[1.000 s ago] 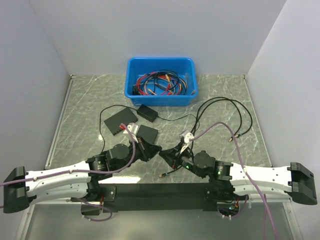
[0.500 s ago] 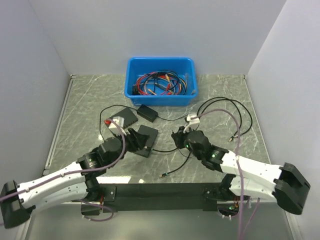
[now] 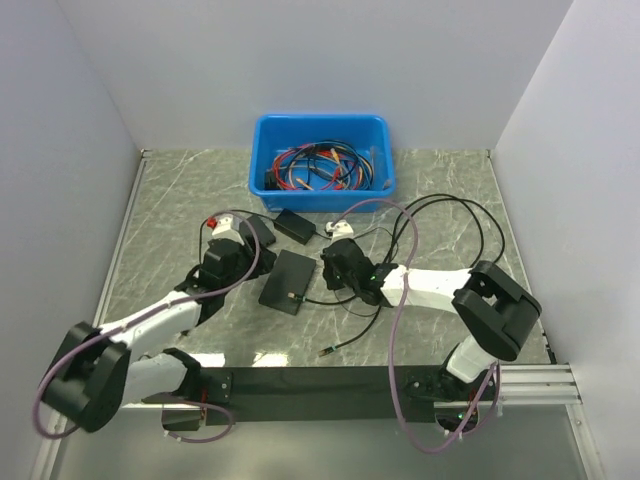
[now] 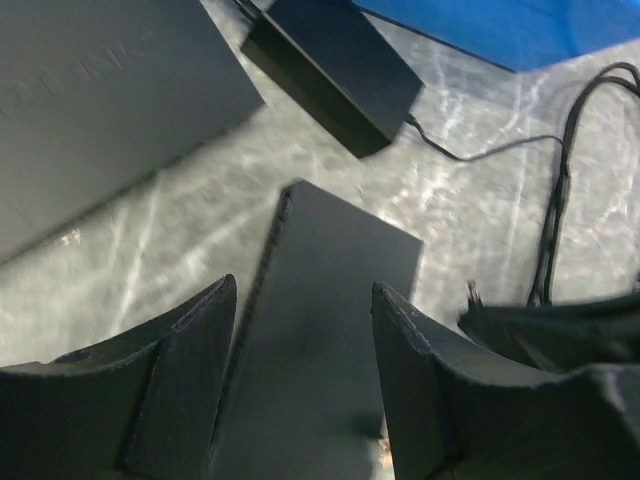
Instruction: Insert the plug into the switch port
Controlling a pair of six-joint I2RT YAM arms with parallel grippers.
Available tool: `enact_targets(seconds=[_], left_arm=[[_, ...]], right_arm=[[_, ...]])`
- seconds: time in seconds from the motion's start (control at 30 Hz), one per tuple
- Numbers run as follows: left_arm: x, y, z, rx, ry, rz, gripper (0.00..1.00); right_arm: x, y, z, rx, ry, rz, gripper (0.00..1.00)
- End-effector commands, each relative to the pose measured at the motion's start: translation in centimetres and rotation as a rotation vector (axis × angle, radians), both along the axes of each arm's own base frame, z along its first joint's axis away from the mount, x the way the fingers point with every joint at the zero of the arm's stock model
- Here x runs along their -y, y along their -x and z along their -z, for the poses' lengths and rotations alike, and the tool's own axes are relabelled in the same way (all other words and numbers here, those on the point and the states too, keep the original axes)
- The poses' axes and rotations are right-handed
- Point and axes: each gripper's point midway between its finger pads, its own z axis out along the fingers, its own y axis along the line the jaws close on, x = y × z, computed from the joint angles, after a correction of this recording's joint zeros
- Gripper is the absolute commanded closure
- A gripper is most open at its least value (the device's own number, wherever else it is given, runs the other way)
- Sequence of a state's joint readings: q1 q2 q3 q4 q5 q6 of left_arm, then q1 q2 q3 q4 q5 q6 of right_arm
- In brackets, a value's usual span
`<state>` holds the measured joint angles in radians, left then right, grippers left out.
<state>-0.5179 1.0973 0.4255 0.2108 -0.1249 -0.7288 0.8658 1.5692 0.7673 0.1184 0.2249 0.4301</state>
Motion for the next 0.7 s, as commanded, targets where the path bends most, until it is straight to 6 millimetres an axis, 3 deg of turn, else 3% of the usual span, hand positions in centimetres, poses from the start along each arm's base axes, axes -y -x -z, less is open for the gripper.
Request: enact_targets(seconds=[0.0, 0.03, 0.17, 0.2, 0.27, 0.5, 0.67], left_arm=[[1.3, -1.9, -1.5, 0.093, 0.036, 0.086, 0.39], [1.7, -2.4, -2.0, 0.114, 0.046, 0.104, 0.39], [2.6, -3.9, -1.0, 0.115, 0.027, 0.138, 0.39], [2.9, -4.2, 0.1, 0.095, 0.017, 0.15, 0.39], [4.0, -4.9, -0.1, 0.109, 0.038, 0.191, 0.41], [6.7, -6.7, 1.7, 0.088, 0.037, 0.3, 0.45], [7.7, -6.8, 2.0, 0.089, 0.053, 0.349, 0.45]], right_arm=[[-1.3, -0.7, -1.1, 0.013, -0.056, -0.01, 1.0], [-1.2, -0.5, -0.8, 0.004, -0.05, -0.011, 1.0], [-1.1, 0.3, 0.0, -0.024, -0.058, -0.02, 1.0], [-1.0, 0.6, 0.4, -0.035, -0.061, -0.022, 1.0], [-1.5, 1.3, 1.0, -0.063, -0.084, -0.043, 1.0], [-4.4, 4.7, 3.1, -0.091, -0.071, -0.124, 1.0], [-5.9, 5.5, 3.9, -0.101, -0.08, -0.14, 1.0]])
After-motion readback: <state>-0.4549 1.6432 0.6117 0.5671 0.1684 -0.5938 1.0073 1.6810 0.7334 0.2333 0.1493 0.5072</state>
